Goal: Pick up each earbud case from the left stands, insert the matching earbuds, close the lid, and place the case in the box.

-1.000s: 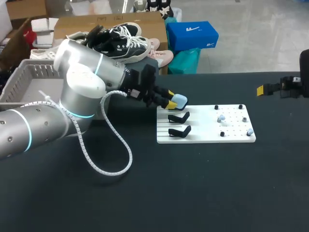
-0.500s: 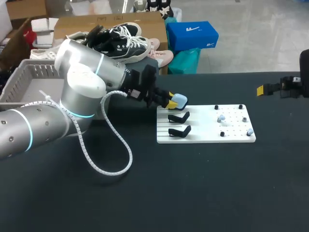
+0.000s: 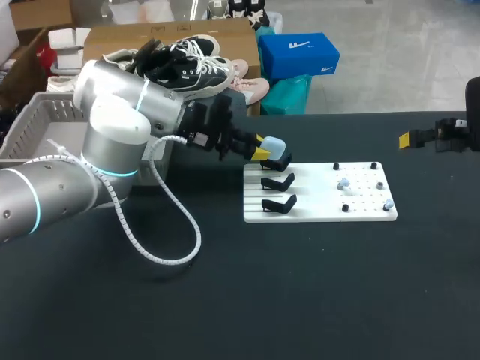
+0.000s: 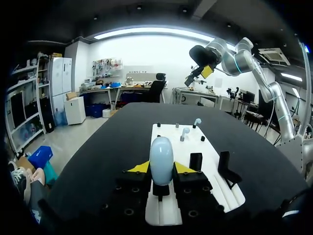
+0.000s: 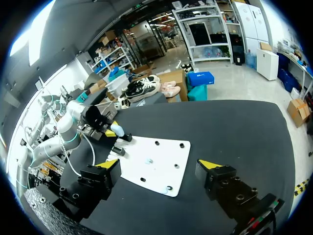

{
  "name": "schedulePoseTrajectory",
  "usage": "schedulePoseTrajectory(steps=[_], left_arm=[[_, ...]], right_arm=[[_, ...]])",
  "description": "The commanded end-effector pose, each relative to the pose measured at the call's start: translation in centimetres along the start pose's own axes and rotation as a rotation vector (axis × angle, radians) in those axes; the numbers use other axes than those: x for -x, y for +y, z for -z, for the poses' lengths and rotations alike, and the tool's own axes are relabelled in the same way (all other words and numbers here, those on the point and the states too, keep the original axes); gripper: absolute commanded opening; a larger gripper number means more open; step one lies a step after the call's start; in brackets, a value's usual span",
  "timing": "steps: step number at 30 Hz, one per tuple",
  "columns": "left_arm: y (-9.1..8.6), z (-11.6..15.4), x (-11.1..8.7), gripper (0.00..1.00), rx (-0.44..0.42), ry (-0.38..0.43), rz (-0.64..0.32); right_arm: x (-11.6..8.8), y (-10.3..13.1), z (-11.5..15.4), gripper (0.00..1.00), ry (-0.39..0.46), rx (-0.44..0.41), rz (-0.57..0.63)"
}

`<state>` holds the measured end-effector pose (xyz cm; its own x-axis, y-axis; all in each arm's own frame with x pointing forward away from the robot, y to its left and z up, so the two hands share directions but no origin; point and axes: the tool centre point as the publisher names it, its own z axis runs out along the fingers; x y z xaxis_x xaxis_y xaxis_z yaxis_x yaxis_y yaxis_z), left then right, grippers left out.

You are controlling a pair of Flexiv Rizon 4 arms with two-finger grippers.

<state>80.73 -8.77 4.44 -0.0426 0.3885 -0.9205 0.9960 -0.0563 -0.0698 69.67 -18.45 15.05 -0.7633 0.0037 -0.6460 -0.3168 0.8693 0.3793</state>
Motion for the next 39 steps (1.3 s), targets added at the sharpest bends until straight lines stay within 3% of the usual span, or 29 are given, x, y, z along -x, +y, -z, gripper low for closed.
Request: schedulePoseTrajectory(steps=[1,7,20,26,39], left_arm=[[-2.2,1.5,1.1,0.0,0.043,-0.06,-0.021],[-5.0,2.2,2.8,0.0,0.086,-0.153,-0.042],[-10.1,1.6,4.0,0.0,0.085,-0.229,-0.074],[-11.0,1.6,4.3,0.0,0.093,-0.237,-0.073],[-11.0,1.6,4.3,0.0,0.093,-0.237,-0.073]], right_arm=[[0.0,-0.1,-0.1,1.0,0.0,0.001,0.001],[0.0,-0.1,-0.1,1.0,0.0,0.001,0.001],[0.0,-0.1,-0.1,1.0,0.0,0.001,0.001],[0.0,-0.1,-0.1,1.0,0.0,0.001,0.001],[0.0,-0.1,-0.1,1.0,0.0,0.001,0.001]])
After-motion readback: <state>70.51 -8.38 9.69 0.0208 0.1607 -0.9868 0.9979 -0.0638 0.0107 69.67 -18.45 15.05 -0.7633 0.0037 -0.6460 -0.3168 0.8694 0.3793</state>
